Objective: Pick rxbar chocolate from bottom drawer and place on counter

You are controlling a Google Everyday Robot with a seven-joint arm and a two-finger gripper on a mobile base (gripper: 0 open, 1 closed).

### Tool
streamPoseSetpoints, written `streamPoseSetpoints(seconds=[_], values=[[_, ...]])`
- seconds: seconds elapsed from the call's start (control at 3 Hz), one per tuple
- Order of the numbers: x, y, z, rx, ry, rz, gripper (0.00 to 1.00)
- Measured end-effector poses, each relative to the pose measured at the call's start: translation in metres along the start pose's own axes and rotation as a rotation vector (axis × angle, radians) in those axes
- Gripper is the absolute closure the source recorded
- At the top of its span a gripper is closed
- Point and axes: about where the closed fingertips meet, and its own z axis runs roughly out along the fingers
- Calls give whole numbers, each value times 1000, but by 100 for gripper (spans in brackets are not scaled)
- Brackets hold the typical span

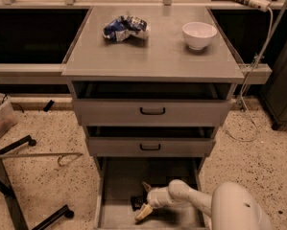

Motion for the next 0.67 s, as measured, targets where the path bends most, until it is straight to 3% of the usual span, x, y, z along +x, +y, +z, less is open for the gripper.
streamPoseSetpoints(seconds=[0.67], values=[[20,0,5,-11,-15,26,0]])
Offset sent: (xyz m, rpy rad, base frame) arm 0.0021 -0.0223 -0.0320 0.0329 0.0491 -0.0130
